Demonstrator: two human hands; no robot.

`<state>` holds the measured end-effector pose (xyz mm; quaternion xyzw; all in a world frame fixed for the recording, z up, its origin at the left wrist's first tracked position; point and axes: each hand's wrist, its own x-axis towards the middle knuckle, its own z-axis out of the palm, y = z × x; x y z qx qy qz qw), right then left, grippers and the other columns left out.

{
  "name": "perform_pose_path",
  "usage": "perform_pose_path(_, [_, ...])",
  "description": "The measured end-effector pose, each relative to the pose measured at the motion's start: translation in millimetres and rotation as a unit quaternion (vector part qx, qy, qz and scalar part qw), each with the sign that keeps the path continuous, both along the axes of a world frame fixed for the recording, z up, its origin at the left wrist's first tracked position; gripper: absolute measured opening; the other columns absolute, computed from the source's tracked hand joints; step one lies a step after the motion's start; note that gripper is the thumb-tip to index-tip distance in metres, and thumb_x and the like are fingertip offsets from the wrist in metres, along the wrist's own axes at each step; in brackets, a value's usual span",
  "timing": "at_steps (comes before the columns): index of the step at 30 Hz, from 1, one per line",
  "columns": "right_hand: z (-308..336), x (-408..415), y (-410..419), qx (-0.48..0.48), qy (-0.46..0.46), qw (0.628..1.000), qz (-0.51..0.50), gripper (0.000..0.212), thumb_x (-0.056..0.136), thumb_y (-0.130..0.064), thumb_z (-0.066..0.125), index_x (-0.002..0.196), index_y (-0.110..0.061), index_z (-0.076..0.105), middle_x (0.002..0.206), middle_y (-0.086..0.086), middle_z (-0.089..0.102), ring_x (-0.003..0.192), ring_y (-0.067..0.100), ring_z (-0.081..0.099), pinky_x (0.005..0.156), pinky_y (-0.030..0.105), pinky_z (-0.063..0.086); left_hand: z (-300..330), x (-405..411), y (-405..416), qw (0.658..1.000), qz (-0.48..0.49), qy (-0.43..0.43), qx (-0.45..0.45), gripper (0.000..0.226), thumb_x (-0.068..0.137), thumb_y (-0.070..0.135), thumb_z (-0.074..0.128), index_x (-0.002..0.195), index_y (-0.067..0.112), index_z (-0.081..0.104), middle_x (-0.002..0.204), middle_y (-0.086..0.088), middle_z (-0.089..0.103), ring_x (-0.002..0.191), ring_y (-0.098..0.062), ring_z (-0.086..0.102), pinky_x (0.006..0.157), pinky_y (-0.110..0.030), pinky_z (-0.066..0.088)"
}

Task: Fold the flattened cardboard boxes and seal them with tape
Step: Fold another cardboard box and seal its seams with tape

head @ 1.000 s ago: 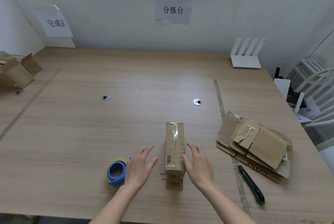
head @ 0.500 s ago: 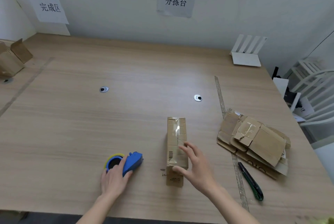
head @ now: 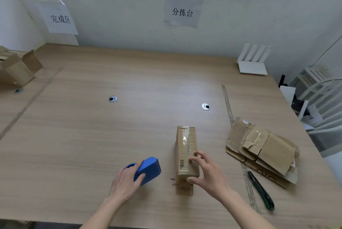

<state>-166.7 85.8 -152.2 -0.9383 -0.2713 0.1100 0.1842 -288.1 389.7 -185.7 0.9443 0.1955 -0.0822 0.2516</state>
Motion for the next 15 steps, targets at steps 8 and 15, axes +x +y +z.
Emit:
perform_pose_path(8, [75.7, 8.4, 24.5, 0.076, 0.05, 0.994, -0.06, 0.047, 0.098, -0.059, 0.049, 0.141, -0.04, 0.05, 0.139, -0.026, 0.045, 0.121, -0.003, 0.05, 0.098, 0.024, 0.049, 107.8, 40.6, -1.6, 0.984, -0.039, -0.137, -0.103, 0.047, 0.077, 0.06, 0.067, 0.124, 0.056, 0.057, 0.099, 0.038, 0.065, 0.091, 0.008, 0.06, 0.072, -0.019, 0.046])
perform_pose_path(15, [144.0, 29.7, 74.6, 0.309, 0.242, 0.916, -0.076, 0.029, 0.106, -0.022, 0.049, 0.13, -0.034, 0.059, 0.126, -0.011, 0.067, 0.119, 0.008, 0.062, 0.103, 0.036, 0.052, 193.7, 79.2, -4.2, 0.969, -0.122, -0.204, -0.063, 0.051, 0.08, 0.066, 0.061, 0.128, 0.051, 0.057, 0.099, 0.029, 0.067, 0.089, 0.0, 0.058, 0.08, -0.026, 0.049])
